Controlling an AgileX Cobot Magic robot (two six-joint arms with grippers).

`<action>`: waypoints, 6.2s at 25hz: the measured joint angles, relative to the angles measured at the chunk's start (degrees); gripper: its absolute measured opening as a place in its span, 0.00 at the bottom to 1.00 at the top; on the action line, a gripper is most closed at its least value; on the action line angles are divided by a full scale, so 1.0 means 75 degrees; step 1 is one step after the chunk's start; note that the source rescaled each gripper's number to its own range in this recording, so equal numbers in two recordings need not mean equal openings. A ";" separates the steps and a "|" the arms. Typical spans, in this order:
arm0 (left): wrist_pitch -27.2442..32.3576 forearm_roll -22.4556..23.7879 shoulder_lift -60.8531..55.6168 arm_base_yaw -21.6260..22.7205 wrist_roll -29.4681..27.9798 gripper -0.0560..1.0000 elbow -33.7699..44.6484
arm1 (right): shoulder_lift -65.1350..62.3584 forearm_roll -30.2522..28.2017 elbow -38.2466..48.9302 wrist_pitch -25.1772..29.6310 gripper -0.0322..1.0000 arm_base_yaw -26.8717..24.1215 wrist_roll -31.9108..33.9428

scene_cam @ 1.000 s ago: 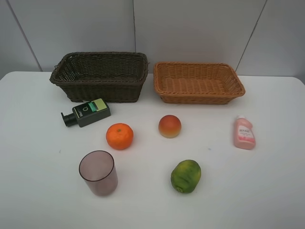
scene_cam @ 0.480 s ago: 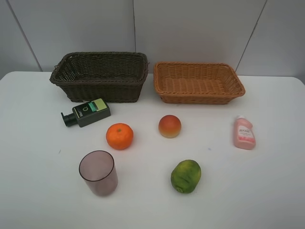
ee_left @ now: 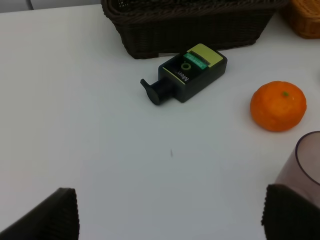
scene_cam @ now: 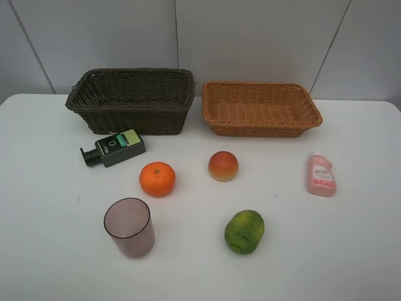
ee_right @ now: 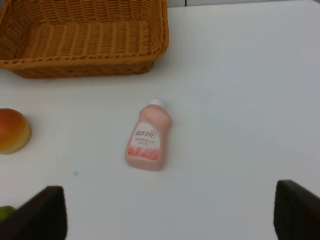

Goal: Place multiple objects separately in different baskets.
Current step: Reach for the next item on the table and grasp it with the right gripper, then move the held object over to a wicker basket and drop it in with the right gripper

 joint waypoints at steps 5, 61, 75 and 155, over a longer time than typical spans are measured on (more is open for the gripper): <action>0.0000 0.0000 0.0000 0.0000 0.0000 0.95 0.0000 | 0.2270 0.0000 -0.0716 -0.0397 0.78 0.0000 0.0000; -0.0007 0.0000 0.0000 0.0000 0.0000 0.95 0.0000 | 1.2720 -0.0334 -0.2921 -0.2969 0.93 0.0650 0.1199; -0.0007 0.0000 0.0000 0.0000 0.0000 0.95 0.0000 | 1.2834 -0.0385 -0.3008 -0.2913 0.09 0.0650 0.1199; -0.0029 0.0000 0.0000 0.0000 0.0000 0.95 0.0000 | 1.6314 -0.0958 -1.0216 -0.5988 0.04 0.4983 0.0798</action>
